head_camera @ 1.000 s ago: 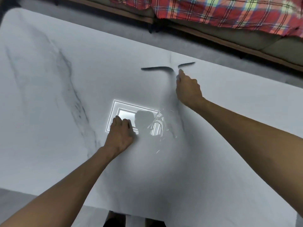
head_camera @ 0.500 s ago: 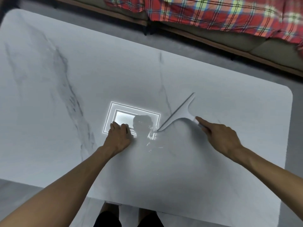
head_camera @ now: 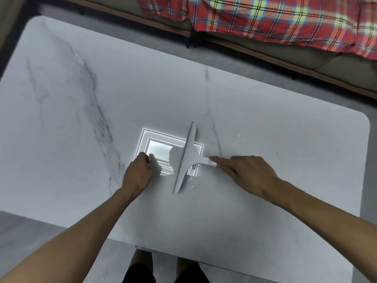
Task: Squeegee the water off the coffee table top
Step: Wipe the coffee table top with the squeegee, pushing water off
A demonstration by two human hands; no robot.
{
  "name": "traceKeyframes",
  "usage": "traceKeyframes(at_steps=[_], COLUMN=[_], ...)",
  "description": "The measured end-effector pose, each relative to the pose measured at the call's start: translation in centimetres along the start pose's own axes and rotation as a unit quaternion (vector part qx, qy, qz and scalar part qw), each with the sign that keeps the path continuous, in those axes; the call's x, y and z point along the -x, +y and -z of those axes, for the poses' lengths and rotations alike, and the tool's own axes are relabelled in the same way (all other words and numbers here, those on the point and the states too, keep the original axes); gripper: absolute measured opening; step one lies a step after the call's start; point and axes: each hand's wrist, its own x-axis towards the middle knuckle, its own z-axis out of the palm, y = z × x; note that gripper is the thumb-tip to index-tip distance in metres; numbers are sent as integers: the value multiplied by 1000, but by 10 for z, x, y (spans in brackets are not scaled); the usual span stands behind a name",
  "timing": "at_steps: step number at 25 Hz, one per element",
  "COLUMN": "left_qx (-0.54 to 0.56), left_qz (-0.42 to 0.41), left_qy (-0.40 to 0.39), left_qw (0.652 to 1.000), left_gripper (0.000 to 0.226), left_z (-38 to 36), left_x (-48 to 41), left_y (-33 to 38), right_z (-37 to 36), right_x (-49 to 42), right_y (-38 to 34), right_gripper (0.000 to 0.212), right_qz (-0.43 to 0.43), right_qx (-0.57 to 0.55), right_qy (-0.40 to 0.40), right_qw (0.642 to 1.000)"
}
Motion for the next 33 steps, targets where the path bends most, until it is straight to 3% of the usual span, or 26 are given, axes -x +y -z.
traceKeyframes(at_steps=[4,7,11,14,18,20,22,23,28,33], left_qx=[25,33,35,-31,-117,-120,-116,-107,-26,-9], left_qz=[68,77,86,34,8,-1,-18,-25,-40,-9], left_qy=[28,13,-21,-64,-199,-247,-268,-267,-150,-87], left_qw=[997,996,995,997,973,962,956,957,988,996], left_gripper=[10,13,4,21,39,32,11,4,17,23], left_z=[10,10,0,-14,-40,-49,-55,-55,-36,-5], left_x=[1,0,-2,-3,-2,0,6,11,31,65], left_y=[-42,-61,-51,-27,10,19,25,29,20,-39], right_z=[-58,-83,-77,-62,-52,-52,-51,-50,-56,-85], right_x=[-39,-54,-66,-53,0,32,60,73,113,96], right_y=[-84,-111,-78,-36,29,54,70,74,49,-51], right_gripper=[41,42,40,40,41,42,43,43,49,47], right_qz=[236,274,205,147,2,-50,-91,-110,-148,-63], right_qx=[69,85,77,69,47,53,47,48,20,-23], right_qy=[-106,-121,-52,-18,-6,-6,-4,-7,7,-21], right_qw=[964,950,974,987,999,997,995,993,989,998])
